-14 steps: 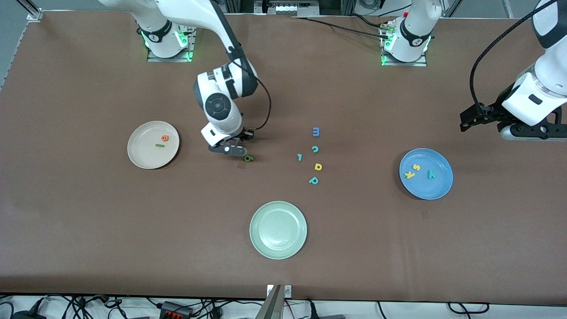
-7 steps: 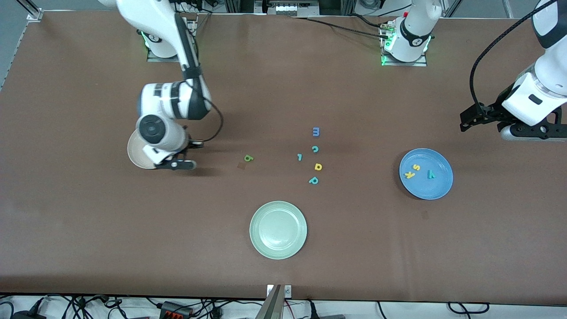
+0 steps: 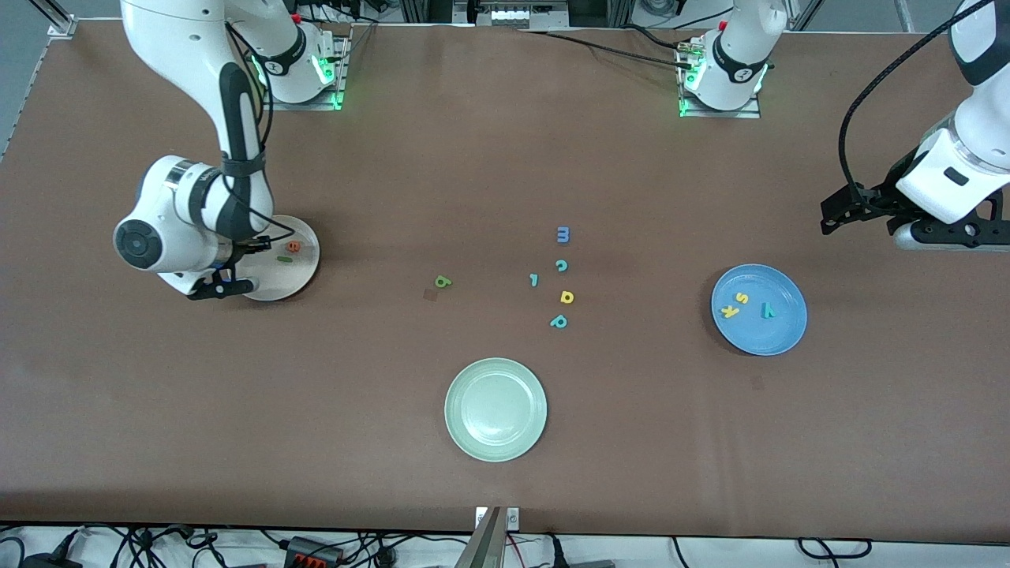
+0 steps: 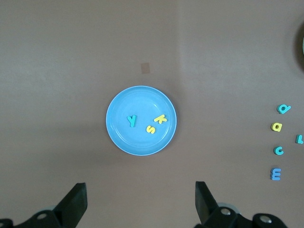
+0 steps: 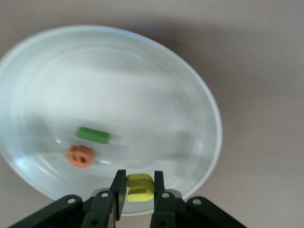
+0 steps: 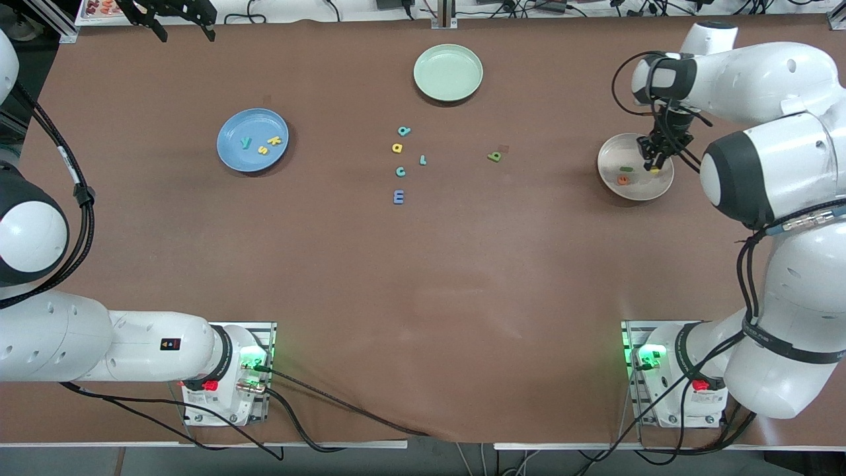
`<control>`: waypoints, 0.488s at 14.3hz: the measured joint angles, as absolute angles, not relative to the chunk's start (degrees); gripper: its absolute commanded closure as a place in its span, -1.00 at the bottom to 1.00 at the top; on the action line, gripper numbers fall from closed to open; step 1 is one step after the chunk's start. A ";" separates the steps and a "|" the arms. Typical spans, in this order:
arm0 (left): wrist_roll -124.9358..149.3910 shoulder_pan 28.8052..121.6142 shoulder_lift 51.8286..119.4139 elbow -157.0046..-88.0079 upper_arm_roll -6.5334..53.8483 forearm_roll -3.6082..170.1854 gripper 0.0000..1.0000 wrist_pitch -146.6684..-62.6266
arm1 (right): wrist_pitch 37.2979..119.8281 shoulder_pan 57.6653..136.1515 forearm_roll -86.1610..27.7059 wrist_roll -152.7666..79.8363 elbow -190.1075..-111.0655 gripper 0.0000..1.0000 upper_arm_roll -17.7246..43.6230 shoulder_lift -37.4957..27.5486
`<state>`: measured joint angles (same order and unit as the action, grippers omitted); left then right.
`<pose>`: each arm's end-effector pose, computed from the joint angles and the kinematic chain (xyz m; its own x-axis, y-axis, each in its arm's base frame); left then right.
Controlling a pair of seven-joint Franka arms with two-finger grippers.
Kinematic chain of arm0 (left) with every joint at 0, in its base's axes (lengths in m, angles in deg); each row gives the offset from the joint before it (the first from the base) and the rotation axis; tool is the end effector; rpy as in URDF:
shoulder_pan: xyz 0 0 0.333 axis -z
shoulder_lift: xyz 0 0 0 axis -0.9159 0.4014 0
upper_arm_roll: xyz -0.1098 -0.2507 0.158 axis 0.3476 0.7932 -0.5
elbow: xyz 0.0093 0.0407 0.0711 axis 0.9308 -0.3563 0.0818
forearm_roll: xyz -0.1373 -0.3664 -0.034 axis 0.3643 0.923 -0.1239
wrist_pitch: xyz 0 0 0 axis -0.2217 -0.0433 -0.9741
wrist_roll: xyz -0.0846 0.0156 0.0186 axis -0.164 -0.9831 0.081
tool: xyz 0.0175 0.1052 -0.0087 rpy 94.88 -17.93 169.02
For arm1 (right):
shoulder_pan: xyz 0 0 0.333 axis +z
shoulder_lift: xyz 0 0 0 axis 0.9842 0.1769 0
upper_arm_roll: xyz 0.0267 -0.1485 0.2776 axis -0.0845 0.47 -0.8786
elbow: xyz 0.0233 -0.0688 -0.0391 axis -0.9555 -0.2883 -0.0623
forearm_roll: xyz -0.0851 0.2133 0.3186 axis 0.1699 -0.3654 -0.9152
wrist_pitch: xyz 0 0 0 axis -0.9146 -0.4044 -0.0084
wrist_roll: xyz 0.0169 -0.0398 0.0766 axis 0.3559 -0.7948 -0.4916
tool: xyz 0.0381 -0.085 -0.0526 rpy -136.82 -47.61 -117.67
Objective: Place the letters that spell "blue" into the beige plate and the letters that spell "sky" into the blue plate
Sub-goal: 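Carry the yellow u with the right gripper and release it on the beige plate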
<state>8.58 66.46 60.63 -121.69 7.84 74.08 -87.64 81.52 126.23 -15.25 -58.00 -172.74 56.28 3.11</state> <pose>0.5667 -0.0247 0.5610 0.9999 0.0039 0.0096 0.0039 -1.0000 -0.0028 0.5315 -0.0105 0.2084 0.9200 0.1484 -0.3627 0.1530 -0.9881 -0.0162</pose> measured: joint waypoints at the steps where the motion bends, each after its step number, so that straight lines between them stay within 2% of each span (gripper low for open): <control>1: 8.58 66.46 60.63 -121.61 7.84 74.08 -1.00 -87.64 | 81.89 125.72 -15.25 -58.81 -172.80 -0.99 56.28 3.12; 7: 8.58 66.47 60.63 -121.39 7.86 74.08 -1.00 -87.64 | 82.39 126.36 -17.69 -58.89 -169.37 -1.00 55.78 3.05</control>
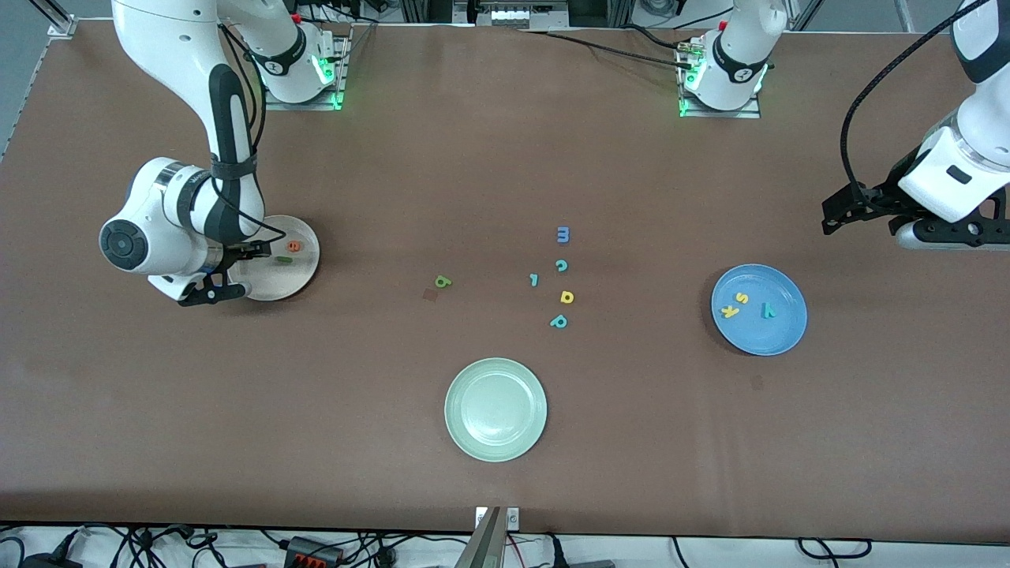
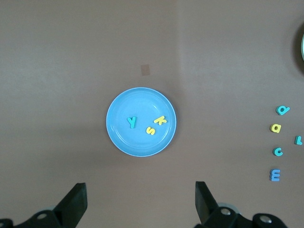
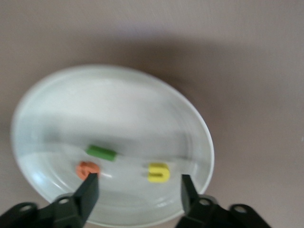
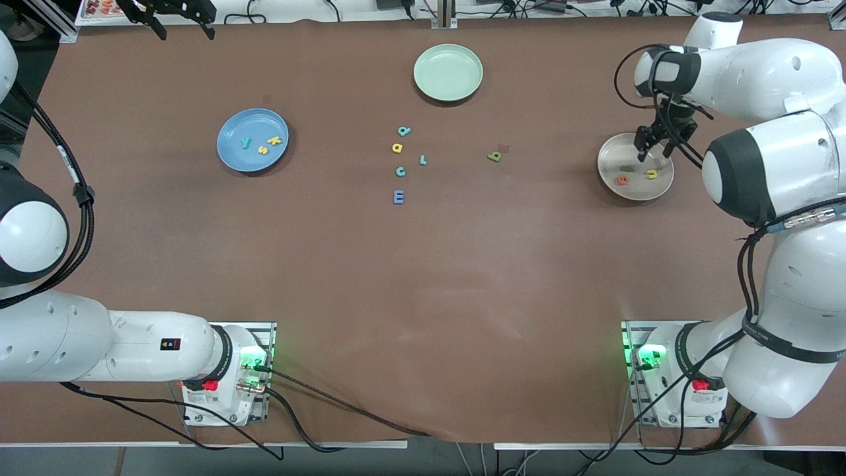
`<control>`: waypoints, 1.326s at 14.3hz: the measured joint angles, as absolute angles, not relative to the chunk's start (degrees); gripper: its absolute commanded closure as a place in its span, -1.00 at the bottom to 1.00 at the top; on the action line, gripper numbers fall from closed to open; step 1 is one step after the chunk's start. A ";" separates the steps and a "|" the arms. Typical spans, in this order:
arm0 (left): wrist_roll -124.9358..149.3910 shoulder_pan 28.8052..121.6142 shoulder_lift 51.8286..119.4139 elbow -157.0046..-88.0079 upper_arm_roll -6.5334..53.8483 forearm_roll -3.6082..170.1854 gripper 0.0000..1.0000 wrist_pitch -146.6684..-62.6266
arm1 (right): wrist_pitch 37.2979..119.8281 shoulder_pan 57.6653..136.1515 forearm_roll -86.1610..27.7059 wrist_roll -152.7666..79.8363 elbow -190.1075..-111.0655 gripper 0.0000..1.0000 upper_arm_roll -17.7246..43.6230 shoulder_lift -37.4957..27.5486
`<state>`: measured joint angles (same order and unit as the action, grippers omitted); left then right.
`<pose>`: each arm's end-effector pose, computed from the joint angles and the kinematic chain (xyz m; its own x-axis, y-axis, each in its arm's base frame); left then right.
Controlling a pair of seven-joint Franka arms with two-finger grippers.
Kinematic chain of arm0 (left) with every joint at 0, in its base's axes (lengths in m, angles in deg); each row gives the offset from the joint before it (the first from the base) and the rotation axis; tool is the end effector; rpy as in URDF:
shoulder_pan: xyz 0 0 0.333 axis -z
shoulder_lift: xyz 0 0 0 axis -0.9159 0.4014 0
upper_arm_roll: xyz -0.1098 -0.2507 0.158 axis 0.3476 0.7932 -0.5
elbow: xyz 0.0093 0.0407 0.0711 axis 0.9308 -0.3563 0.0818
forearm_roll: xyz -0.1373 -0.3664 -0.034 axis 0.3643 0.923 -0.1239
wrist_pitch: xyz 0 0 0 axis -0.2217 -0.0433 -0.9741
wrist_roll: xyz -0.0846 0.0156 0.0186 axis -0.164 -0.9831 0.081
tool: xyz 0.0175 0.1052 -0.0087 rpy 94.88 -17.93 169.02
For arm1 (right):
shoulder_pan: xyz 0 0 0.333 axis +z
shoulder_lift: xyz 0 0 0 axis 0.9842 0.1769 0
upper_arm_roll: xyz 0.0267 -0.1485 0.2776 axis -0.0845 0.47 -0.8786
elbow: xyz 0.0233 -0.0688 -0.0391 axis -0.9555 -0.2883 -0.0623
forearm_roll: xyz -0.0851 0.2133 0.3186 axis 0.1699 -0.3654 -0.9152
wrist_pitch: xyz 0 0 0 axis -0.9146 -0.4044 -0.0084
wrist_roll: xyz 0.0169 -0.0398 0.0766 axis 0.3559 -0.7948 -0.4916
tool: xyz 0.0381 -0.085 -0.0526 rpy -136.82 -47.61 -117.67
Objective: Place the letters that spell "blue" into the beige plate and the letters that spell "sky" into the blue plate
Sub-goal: 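Carry the yellow u with the right gripper and release it on the beige plate, then move the right gripper to the green b and grasp it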
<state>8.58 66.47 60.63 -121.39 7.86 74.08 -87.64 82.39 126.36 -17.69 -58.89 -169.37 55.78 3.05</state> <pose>0.5672 -0.0250 0.5636 0.9999 0.0034 0.0149 0.0034 -1.0000 -0.0025 0.5556 0.0059 0.2263 0.9420 0.1769 -0.2851 0.1735 -0.9841 -0.0373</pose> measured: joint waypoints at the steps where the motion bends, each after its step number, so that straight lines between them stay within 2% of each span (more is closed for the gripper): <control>1: 8.58 66.47 60.63 -121.39 7.86 74.08 -1.00 -87.64 | 82.39 126.95 -19.67 -58.89 -168.05 -1.00 55.61 3.03; 4: 8.58 66.49 60.63 -121.35 7.88 74.08 -1.00 -87.64 | 82.43 128.61 -23.05 -58.88 -163.36 -1.00 52.92 3.38; 11: 8.58 66.51 60.63 -121.32 7.90 74.08 -1.00 -87.64 | 85.83 130.39 -24.88 -52.38 -149.96 -1.00 38.83 9.95; 14: 8.58 66.54 60.63 -121.31 7.93 74.08 -1.00 -87.64 | 86.70 131.33 -26.83 -43.62 -148.68 -1.00 37.16 12.22; 19: 8.58 66.58 60.63 -121.29 7.96 74.08 -1.00 -87.64 | 92.23 135.93 -22.45 -47.47 -148.07 -1.00 36.65 14.24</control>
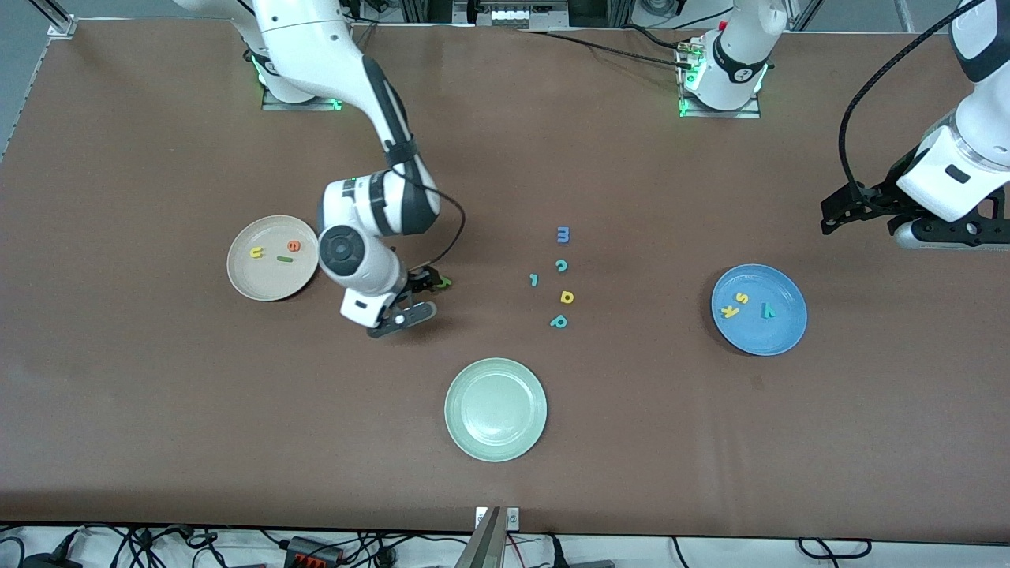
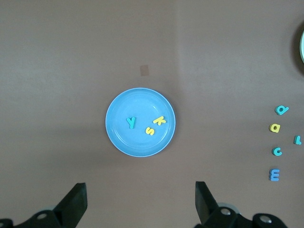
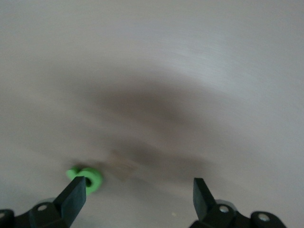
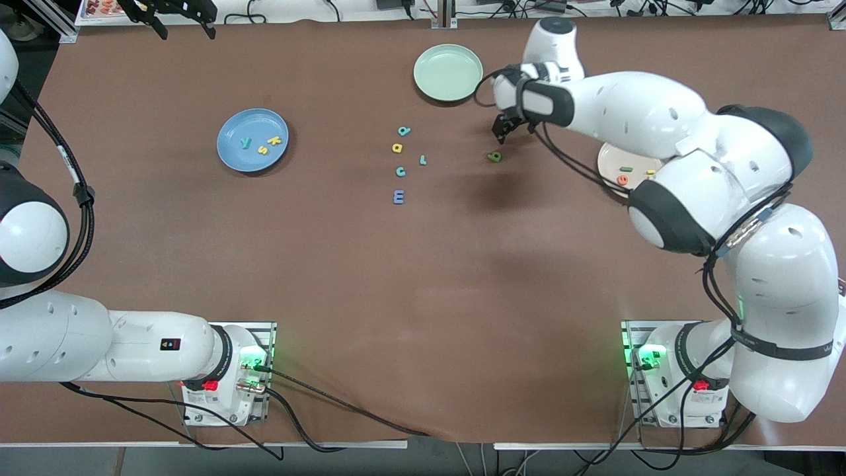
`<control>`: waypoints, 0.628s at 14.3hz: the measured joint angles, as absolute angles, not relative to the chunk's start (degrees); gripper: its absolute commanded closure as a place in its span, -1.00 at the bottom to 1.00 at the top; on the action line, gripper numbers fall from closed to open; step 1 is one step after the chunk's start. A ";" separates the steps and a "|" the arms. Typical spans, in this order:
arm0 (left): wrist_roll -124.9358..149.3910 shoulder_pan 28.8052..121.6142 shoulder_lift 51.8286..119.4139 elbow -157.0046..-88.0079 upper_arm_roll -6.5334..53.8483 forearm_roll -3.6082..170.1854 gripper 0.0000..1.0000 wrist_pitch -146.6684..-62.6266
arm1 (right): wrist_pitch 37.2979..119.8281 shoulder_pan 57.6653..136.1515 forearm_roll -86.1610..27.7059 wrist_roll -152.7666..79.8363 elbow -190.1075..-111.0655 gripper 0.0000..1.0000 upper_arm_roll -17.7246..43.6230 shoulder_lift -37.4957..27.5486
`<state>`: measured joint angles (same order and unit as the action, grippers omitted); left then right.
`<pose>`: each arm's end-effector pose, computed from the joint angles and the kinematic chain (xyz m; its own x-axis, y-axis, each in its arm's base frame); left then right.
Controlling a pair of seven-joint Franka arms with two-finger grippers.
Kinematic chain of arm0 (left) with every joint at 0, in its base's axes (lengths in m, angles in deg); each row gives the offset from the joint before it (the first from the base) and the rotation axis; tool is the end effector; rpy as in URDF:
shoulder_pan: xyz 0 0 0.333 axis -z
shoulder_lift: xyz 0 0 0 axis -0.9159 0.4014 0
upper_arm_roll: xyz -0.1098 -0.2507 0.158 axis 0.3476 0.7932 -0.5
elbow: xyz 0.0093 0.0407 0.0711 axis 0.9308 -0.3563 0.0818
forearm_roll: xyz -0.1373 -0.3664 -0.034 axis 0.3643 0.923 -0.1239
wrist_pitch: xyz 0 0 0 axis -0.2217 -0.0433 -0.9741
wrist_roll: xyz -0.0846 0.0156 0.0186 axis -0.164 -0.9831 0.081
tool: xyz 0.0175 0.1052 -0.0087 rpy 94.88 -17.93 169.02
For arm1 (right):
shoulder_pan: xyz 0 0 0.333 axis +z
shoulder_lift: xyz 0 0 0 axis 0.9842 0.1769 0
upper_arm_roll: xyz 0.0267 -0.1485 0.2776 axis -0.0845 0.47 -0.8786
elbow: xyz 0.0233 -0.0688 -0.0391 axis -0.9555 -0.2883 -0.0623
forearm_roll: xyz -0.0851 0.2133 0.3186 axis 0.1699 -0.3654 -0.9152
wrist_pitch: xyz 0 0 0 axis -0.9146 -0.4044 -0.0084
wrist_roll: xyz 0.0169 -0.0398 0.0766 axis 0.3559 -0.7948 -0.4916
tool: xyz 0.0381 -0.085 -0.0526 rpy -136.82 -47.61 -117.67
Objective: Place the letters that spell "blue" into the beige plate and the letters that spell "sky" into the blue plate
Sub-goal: 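Move the right gripper to the green b and grasp it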
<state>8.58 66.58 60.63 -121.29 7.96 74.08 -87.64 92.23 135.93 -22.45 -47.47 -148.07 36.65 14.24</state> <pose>0.5672 -0.0271 0.5644 0.9999 -0.0003 0.0166 -0.0002 -1.0000 -0.0024 0.5741 0.3478 0.2025 0.8729 0.4864 -0.0378 0.4839 -0.8730 -0.0610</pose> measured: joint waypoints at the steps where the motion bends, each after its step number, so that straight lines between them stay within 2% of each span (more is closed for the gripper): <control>1: 8.58 66.58 60.63 -121.30 7.96 74.08 -1.00 -87.64 | 93.06 137.50 -21.53 -50.03 -148.07 -1.00 36.64 14.43; 5: 8.58 66.58 60.63 -121.30 7.96 74.08 -1.00 -87.63 | 97.45 139.94 -21.04 -59.96 -148.71 -1.00 36.65 16.11; 9: 8.58 66.58 60.63 -121.29 7.96 74.08 -1.00 -87.63 | 99.34 141.44 -21.02 -62.95 -149.74 -0.75 36.62 17.78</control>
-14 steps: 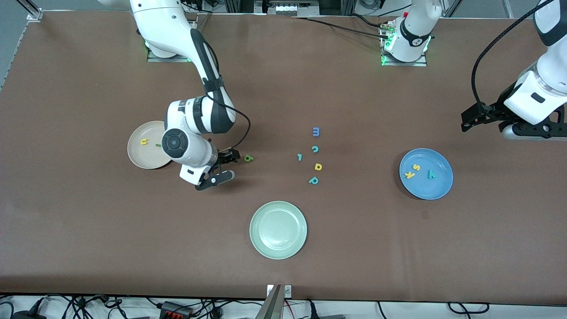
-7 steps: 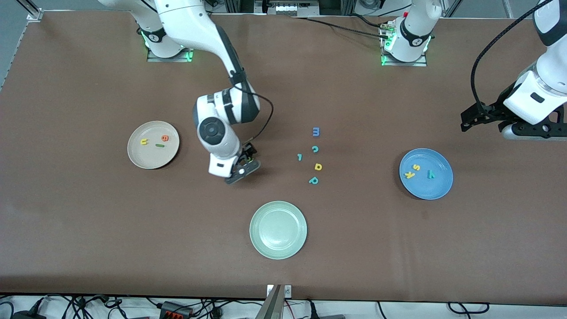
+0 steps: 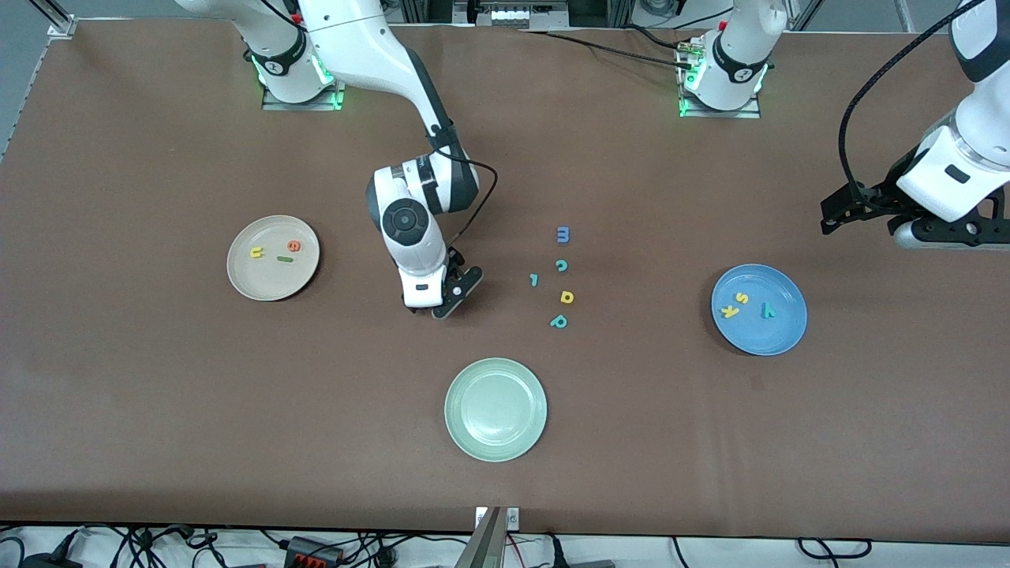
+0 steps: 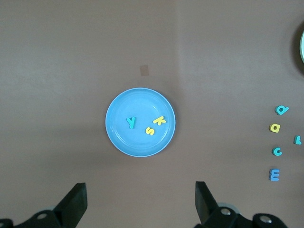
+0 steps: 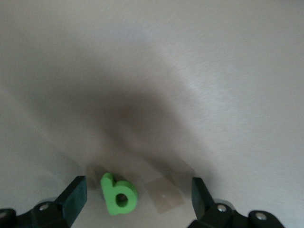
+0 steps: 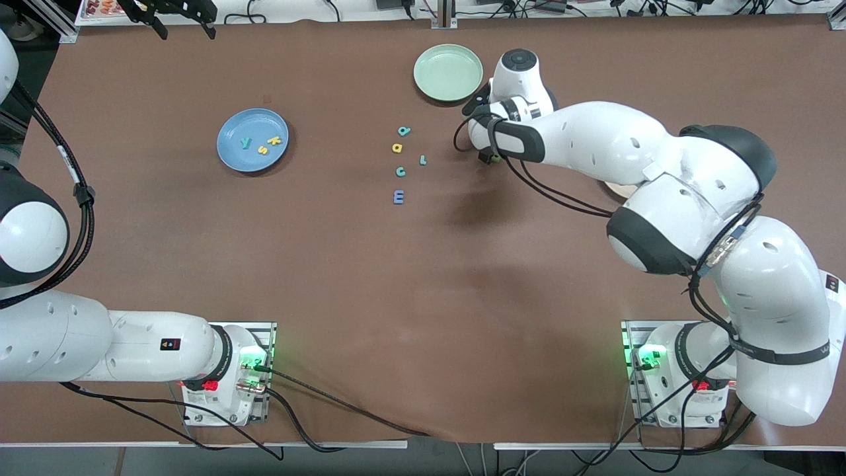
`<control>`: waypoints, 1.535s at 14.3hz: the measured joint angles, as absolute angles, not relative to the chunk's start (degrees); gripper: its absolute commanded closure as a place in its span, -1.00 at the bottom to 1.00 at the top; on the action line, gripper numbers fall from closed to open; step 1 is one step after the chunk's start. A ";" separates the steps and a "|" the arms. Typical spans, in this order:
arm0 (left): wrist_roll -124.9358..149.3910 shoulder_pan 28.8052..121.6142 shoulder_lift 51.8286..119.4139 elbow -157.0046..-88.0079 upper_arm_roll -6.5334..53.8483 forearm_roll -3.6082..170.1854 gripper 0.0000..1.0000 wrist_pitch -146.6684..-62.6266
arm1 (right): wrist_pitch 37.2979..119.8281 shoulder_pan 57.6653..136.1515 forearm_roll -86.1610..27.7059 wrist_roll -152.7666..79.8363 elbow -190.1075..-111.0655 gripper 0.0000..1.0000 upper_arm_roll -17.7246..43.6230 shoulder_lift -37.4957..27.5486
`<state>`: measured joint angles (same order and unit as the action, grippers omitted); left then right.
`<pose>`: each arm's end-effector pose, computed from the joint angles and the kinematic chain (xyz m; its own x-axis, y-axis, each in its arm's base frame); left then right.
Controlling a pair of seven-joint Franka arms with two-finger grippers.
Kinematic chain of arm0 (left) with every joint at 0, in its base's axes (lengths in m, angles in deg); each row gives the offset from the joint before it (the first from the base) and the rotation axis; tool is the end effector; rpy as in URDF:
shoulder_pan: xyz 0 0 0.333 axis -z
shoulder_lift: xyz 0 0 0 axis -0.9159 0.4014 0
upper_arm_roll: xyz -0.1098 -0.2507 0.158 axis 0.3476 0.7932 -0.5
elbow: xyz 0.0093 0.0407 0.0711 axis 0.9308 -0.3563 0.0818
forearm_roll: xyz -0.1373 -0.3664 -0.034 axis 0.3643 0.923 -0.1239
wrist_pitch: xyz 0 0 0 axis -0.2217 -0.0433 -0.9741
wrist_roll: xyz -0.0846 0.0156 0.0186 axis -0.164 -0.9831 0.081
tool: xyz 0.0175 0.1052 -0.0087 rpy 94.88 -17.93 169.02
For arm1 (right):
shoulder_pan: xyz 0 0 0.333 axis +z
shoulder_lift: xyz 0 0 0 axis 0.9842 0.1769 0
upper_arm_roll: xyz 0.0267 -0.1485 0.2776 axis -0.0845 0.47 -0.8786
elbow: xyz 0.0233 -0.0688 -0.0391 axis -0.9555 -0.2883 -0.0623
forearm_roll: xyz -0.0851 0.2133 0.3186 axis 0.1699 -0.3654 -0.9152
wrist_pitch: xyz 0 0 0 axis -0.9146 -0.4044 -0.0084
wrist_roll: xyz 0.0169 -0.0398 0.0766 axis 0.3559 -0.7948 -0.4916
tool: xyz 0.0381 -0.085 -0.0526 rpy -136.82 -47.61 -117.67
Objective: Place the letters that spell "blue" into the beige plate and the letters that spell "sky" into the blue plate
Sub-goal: 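Move the right gripper to the green b and grasp it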
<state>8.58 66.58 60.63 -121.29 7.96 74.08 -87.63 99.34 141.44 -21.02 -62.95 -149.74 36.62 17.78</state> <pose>0.5672 -0.0271 0.5644 0.9999 -0.0003 0.0164 -0.0002 -1.0000 -0.0024 0.5414 0.3877 0.1647 0.6378 0.7701 -0.0112 0.7701 -0.6376 0.0184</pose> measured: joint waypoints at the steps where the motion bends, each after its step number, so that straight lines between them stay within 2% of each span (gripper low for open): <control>1: 8.58 66.58 60.63 -121.29 7.96 74.08 -1.00 -87.63 | 99.54 141.76 -20.94 -63.00 -149.87 -0.73 36.66 17.77; 2: 8.58 66.57 60.63 -121.29 7.96 74.08 -1.00 -87.63 | 99.54 141.88 -20.77 -63.06 -149.90 -0.68 36.73 17.73; 5: 8.58 66.57 60.63 -121.29 7.96 74.08 -1.00 -87.63 | 99.51 141.88 -20.75 -64.13 -149.98 -0.31 36.76 17.51; 7: 8.58 66.57 60.63 -121.29 7.96 74.08 -1.00 -87.63 | 99.50 141.89 -20.75 -64.86 -150.00 0.01 36.81 17.46; 11: 8.58 66.54 60.63 -121.29 7.95 74.08 -1.00 -87.63 | 99.50 141.89 -20.75 -65.13 -150.01 0.44 36.92 17.33; 13: 8.58 66.53 60.63 -121.30 7.94 74.08 -1.00 -87.63 | 99.49 141.88 -20.75 -65.15 -150.03 0.54 36.95 17.26; 18: 8.58 66.53 60.63 -121.29 7.93 74.08 -1.00 -87.63 | 98.64 141.91 -20.75 -65.15 -150.05 0.55 37.51 17.26; 22: 8.58 66.53 60.63 -121.29 7.93 74.08 -1.00 -87.63 | 93.80 142.03 -20.75 -65.15 -150.13 0.59 42.21 16.26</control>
